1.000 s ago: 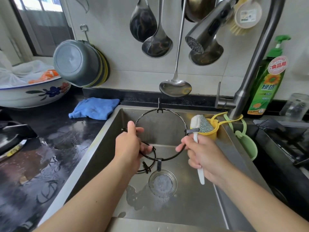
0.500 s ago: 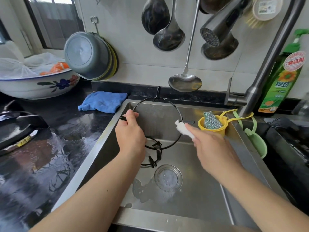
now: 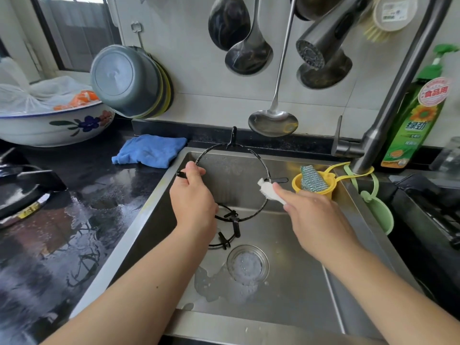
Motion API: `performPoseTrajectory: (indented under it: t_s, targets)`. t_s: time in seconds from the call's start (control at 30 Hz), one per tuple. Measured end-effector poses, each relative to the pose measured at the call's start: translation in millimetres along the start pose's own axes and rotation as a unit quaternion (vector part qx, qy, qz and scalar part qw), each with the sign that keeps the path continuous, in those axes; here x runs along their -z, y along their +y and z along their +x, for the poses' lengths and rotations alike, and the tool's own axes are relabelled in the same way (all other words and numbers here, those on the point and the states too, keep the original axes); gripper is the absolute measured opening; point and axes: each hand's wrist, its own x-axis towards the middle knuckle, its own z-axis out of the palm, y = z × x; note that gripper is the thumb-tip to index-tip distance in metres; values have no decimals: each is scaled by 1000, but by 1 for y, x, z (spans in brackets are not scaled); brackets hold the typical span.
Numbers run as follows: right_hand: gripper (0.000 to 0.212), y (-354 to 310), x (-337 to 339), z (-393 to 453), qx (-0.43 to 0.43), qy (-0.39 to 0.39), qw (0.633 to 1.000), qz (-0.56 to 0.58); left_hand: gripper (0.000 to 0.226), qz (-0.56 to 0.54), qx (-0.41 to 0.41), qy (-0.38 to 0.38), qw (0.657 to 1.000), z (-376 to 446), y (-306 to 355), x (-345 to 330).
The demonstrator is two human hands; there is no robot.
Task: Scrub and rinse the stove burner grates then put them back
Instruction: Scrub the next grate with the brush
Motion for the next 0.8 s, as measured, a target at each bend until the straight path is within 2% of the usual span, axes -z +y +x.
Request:
performPoseTrajectory:
  t_s: [0.1, 0.2, 0.3, 0.43, 0.5, 0.57, 0.67, 0.7, 0.8]
  targets:
    - [54, -10, -3, -7, 19, -16, 1000, 8, 38, 2, 0, 13, 1000, 1, 3, 2]
    - [50, -28, -13, -24, 62, -119, 979, 153, 38, -4, 17, 33, 999, 2, 0, 5]
    - [47, -22, -20, -19, 47, -146, 972, 178, 37, 7, 8, 26, 1000, 6, -3, 5]
    - [51, 4, -6, 0, -19, -90, 995, 28, 42, 71, -30, -6, 997, 5, -5, 3]
    - [53, 5, 0, 1, 15, -47, 998, -33, 42, 98, -51, -11, 994, 2, -2, 3]
    - [52, 1, 3, -2, 41, 10, 999, -1, 41, 122, -68, 0, 990, 3, 2, 4]
    - [51, 1, 4, -3, 2, 108, 993, 57, 40, 117, -73, 22, 990, 3, 4, 7]
    - [52, -1, 2, -4, -15, 103, 993, 53, 40, 115, -74, 21, 990, 3, 4, 7]
    - [58, -14, -6, -11, -14, 25, 998, 49, 37, 125, -106, -3, 986, -3, 4, 4]
